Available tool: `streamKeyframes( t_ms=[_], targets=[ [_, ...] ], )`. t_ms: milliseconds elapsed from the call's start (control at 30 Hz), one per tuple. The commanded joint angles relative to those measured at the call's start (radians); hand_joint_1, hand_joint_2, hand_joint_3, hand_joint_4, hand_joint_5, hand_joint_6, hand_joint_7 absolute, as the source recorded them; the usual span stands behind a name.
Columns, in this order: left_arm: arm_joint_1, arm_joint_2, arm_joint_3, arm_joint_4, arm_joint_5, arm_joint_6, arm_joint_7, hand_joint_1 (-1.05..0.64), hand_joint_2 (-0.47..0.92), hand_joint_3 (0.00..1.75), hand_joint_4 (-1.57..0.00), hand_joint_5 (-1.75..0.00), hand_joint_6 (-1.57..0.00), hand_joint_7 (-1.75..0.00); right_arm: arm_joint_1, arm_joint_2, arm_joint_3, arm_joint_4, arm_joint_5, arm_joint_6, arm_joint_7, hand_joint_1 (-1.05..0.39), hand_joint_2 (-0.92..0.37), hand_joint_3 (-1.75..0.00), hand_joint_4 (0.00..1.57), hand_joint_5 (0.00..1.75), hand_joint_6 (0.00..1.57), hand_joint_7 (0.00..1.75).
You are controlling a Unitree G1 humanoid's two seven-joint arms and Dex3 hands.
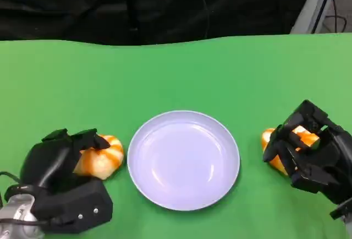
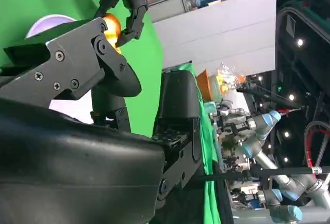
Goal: Grasp the bread from the table and place it into the plate.
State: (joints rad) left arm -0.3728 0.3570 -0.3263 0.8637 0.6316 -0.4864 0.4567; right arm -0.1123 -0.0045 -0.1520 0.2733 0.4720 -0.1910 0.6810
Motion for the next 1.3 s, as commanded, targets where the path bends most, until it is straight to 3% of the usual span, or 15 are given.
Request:
streamKeyframes(
  t_ms=[33,433,667,767,1000,1300],
  targets=[
    [0.030,0.014,0.006,-0.023,0.012,0.016,0.057,-0.01,0.92,0.22,-0.50,-1.56,-0.68,-1.21,-0.008,-0.015,-0.016,0.007,0.010,-0.014,0.004,0.04,-0.60,-1.17,0.47,1.75,0.38,1.58],
    [0.101,0.023,0.037,-0.198,0.032,0.076,0.140,-0.02,0.92,0.24,-0.44,-1.64,-0.65,-1.23,-0.015,-0.017,-0.018,0.024,0.013,-0.017,0.010,0.05,-0.61,-1.14,0.49,1.75,0.40,1.56],
    [0.170,0.043,0.069,-0.365,0.055,0.109,0.148,0.01,0.92,0.20,-0.61,-1.23,-0.69,-1.10,-0.020,-0.015,-0.021,0.037,0.008,-0.028,0.015,0.03,-0.60,-1.14,0.49,1.75,0.40,1.55],
    [0.191,0.045,0.076,-0.414,0.066,0.102,0.161,0.00,0.92,0.21,-0.64,-1.17,-0.70,-1.08,-0.019,-0.015,-0.020,0.037,0.006,-0.028,0.013,0.03,-0.61,-1.14,0.49,1.75,0.40,1.55],
    [0.222,0.050,0.079,-0.493,0.106,0.050,0.203,0.03,0.92,0.20,-0.61,-1.29,-0.69,-1.08,-0.019,-0.017,-0.020,0.039,0.004,-0.025,0.010,0.04,-0.61,-1.13,0.48,1.75,0.40,1.54],
    [0.225,0.036,0.075,-0.538,0.141,-0.020,0.240,-0.01,0.92,0.25,-0.57,-1.31,-0.65,-1.13,-0.025,-0.018,-0.019,0.051,0.001,-0.041,0.015,0.03,-0.61,-1.12,0.47,1.75,0.42,1.52]
  ],
)
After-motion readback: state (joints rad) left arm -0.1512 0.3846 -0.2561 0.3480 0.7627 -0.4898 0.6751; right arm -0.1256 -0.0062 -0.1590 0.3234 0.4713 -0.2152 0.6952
